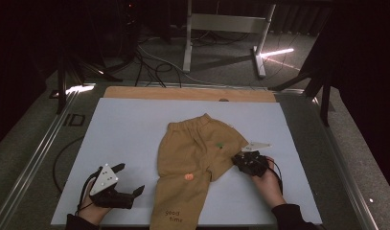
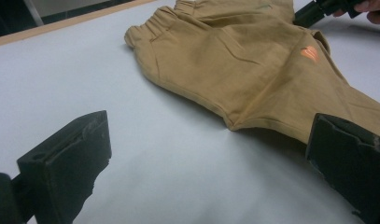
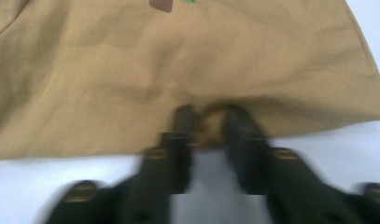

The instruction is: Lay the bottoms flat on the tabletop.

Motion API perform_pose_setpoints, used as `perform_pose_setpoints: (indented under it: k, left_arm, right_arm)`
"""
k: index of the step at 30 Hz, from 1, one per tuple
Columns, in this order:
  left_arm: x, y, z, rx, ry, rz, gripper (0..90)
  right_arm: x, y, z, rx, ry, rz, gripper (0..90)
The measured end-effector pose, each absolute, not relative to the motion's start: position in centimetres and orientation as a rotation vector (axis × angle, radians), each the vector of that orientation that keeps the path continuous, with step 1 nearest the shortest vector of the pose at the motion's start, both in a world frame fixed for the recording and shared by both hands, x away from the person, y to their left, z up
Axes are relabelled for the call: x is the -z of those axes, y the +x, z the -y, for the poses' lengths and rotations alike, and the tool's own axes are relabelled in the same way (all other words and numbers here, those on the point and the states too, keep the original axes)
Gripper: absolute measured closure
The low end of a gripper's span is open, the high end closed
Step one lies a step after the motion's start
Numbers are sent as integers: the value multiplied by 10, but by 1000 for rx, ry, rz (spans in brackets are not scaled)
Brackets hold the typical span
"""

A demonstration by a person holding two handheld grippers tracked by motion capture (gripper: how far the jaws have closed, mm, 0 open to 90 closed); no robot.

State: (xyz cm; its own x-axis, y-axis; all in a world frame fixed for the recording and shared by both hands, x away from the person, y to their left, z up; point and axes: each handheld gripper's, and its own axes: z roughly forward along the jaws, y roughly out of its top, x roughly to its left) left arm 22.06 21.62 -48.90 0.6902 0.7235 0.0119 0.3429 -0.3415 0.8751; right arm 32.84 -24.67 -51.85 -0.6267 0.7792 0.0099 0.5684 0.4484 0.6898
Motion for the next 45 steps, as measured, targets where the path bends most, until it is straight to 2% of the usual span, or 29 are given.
perform_pose_setpoints:
  k: [5, 12, 25, 34, 36, 39, 41, 42, 45]
  left_arm:
    - [489, 220, -215, -495, 1940, -815, 10]
    - [488, 220, -216, -497, 1939, -820, 10]
    - [487, 219, -214, -488, 1944, -809, 21]
    - [487, 221, -220, -490, 1910, -847, 16]
    - [487, 220, -220, -484, 1914, -844, 16]
    - [487, 218, -220, -490, 1919, -833, 16]
    - [486, 218, -220, -490, 1918, -834, 16]
    - [486, 218, -220, -489, 1916, -834, 16]
    - [486, 218, -220, -491, 1922, -825, 16]
  right_arm:
    - [518, 332, 245, -963, 1133, -2404, 900]
    - [508, 328, 246, -973, 1126, -2369, 900]
    - [461, 297, 252, -1073, 1000, -2301, 900]
    - [406, 297, 237, -1169, 860, -2224, 900]
    - [413, 302, 235, -1155, 891, -2283, 900]
    - [442, 303, 238, -1108, 971, -2345, 900]
    - [450, 303, 242, -1103, 1002, -2366, 872]
    - [462, 301, 249, -1108, 1055, -2402, 724]
    - [466, 291, 258, -1104, 1068, -2399, 705]
